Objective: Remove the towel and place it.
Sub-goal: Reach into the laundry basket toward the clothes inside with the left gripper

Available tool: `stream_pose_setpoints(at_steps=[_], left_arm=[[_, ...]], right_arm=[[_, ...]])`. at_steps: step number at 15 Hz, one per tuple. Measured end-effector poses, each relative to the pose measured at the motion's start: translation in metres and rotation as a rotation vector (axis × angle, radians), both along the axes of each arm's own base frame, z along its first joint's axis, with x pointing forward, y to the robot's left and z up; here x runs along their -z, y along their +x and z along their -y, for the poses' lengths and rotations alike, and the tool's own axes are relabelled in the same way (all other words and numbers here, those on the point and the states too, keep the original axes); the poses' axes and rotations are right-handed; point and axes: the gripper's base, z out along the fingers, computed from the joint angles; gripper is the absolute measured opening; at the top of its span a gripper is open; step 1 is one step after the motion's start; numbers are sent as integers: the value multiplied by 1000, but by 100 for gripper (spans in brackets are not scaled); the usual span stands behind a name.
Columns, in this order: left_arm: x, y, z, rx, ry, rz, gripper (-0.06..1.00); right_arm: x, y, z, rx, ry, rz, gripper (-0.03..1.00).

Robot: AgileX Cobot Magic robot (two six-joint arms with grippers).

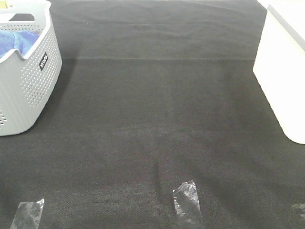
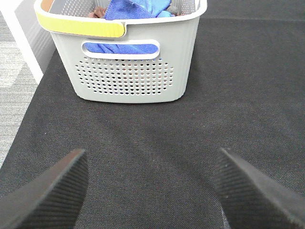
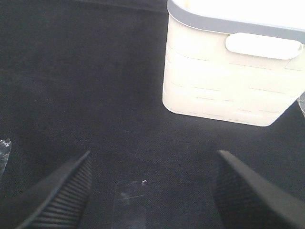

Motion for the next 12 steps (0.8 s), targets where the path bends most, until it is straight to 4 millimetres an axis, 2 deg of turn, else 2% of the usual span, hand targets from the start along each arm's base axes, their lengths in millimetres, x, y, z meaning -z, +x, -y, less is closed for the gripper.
stream_pose_setpoints(at_steps=[12], left_arm=[[0,0,0,0,0,0,71]], right_arm=[[0,0,0,0,0,0,71]])
